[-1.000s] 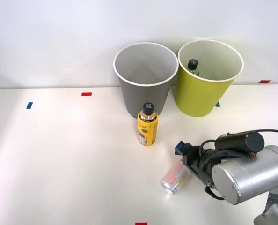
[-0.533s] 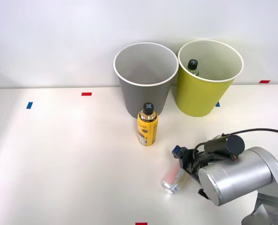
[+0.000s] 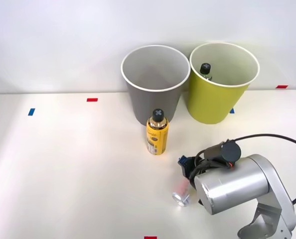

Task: Put cans in the gray bin, plastic bottles in the light green bin

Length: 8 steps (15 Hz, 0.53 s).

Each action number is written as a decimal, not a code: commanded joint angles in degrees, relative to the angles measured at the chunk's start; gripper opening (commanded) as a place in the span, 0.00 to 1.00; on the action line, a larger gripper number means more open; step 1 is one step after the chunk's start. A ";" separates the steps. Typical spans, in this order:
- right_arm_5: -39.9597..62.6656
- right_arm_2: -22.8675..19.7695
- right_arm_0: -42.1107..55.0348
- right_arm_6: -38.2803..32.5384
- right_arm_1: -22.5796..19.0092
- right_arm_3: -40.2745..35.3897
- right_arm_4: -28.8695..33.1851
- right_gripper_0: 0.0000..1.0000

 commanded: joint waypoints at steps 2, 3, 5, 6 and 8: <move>-0.02 0.12 -0.74 1.14 -0.09 0.02 0.64 0.00; -0.11 0.04 -0.74 1.14 0.17 -0.07 0.82 0.00; -0.02 0.21 -0.74 1.49 0.53 -0.07 1.70 0.00; -0.02 0.21 -0.74 1.66 0.44 -0.15 1.78 0.00; -0.02 0.04 -0.74 2.01 0.35 -1.12 2.40 0.00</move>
